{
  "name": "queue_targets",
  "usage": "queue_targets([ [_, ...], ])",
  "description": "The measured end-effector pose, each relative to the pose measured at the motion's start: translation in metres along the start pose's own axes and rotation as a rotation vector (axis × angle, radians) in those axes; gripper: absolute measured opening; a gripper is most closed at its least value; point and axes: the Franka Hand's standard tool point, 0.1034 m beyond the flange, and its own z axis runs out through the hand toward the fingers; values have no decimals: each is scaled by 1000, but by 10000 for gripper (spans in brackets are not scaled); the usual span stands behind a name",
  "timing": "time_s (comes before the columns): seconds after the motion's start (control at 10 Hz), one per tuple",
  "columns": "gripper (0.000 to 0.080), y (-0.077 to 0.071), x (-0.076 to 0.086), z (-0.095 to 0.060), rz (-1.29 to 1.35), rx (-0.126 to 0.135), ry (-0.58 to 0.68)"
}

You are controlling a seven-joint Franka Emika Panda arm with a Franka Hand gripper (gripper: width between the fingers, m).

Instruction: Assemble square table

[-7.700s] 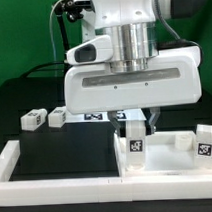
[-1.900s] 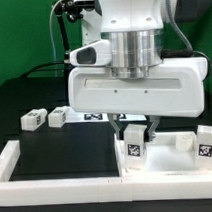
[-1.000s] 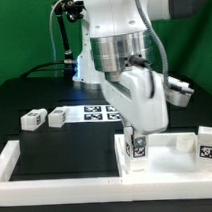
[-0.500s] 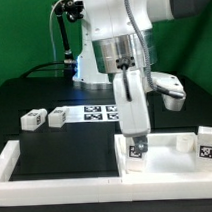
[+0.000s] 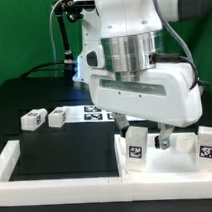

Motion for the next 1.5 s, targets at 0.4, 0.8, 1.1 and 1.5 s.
queue_targets([
  [0.4,593,-1,11,-6,-414,-56,37],
  [0.8,322,1,13,-6,-295,-57,41],
  [1.1,295,4,13,-6,11,-64,47],
  [1.5,294,5,8,-5,788,-5,30],
])
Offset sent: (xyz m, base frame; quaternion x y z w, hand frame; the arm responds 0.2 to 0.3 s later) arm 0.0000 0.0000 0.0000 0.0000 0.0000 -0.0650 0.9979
